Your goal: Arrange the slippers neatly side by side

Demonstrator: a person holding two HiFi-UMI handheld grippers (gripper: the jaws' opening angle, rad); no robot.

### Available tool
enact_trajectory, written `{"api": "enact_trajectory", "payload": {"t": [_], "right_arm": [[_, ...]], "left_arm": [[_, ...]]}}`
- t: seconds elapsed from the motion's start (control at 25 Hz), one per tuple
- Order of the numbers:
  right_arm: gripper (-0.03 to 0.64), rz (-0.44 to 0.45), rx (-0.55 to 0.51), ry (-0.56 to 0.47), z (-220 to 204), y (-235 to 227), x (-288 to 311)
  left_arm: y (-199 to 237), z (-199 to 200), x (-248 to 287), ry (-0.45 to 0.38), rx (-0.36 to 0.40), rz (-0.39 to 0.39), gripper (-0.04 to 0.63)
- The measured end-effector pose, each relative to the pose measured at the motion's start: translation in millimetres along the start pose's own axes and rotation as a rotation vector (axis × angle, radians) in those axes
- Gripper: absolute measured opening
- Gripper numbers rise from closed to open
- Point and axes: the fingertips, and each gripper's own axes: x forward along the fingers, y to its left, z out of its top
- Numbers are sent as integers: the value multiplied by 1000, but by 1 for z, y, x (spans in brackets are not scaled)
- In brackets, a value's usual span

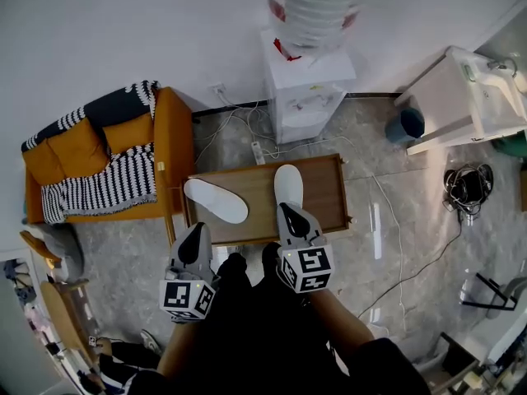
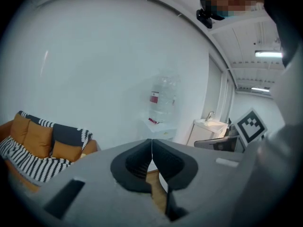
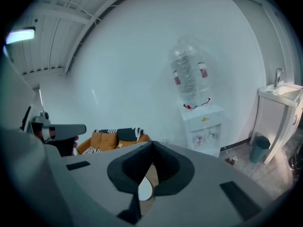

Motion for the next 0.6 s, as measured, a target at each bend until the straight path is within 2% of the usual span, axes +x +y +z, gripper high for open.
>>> {"api": "enact_trajectory", "payload": {"t": [0.16,0.32,0.4,0.52,0.6], "right_arm": [[12,0,-6,-41,12,15,-11],[12,-25,-19,-53,14,28,-20],[12,-47,-6,-57,14,34,-25],[12,-81,19,-66,15,40,-31],[12,-101,33,-75,15,44,-34]], "left_arm": [[15,-13,10,20,36,-32,17],[31,-39,20,98,87,-97,17],[35,-53,26,146,173,-141,17],[41,-78,37,202,348,-212,17],[45,-100,43,247,420,-279,17]]}}
